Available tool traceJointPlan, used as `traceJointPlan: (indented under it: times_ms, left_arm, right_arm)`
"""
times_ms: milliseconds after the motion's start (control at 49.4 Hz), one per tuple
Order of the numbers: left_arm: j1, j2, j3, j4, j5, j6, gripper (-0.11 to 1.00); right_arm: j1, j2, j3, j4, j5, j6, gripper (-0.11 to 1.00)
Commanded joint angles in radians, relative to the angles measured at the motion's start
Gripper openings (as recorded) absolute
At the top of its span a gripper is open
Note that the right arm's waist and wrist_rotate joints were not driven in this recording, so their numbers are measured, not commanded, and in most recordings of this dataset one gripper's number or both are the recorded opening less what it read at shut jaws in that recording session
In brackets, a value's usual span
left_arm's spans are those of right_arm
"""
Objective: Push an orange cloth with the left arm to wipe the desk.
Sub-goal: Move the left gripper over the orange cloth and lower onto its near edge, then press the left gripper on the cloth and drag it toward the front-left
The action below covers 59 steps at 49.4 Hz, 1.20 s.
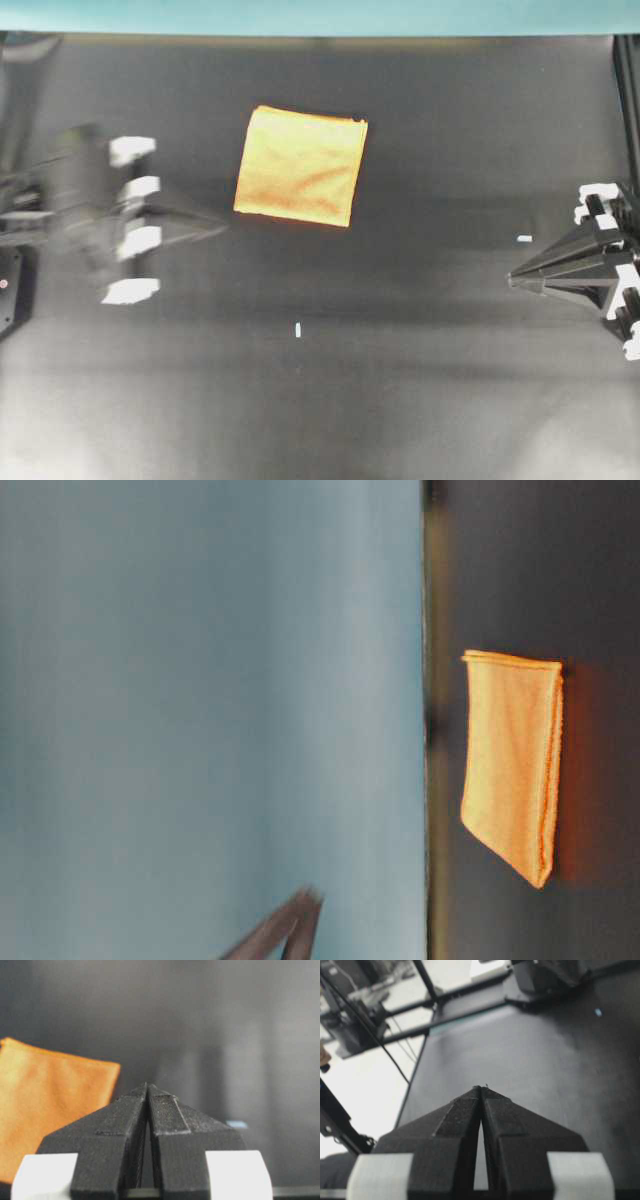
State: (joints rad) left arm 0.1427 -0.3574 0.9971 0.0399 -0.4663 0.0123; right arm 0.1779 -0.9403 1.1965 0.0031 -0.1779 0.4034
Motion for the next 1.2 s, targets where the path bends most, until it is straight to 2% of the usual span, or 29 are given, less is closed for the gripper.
traceJointPlan:
  times_ms: [0,162,223,304,466,547,891,1175]
  left_arm:
    - [0.048,0.1,-0.066,0.005,-0.029,-0.003,0.01]
    - [0.13,0.227,-0.123,0.005,-0.109,-0.005,0.02]
    - [0.152,0.264,-0.137,0.003,-0.146,-0.008,0.08]
    - [0.176,0.318,-0.156,0.005,-0.169,-0.009,0.27]
    - [0.21,0.431,-0.207,0.005,-0.179,-0.009,0.74]
    - [0.221,0.488,-0.236,0.005,-0.178,-0.009,0.89]
    - [0.262,0.67,-0.31,0.005,-0.178,-0.028,0.85]
    - [0.256,0.693,-0.298,0.005,-0.164,-0.066,0.85]
  right_arm:
    - [0.0,0.006,-0.002,0.0,0.008,0.0,-0.01]
    - [0.0,0.0,0.015,0.0,0.017,0.0,-0.01]
    - [-0.002,-0.002,0.021,0.0,0.017,0.002,-0.01]
    - [-0.002,-0.005,0.023,0.0,0.017,0.0,-0.01]
    - [0.0,-0.008,0.023,0.0,0.017,0.002,-0.01]
    - [0.0,-0.008,0.023,0.0,0.017,0.0,-0.01]
    - [0.0,-0.008,0.046,0.0,0.017,0.002,-0.01]
    - [0.0,-0.008,0.057,0.0,0.017,0.0,-0.01]
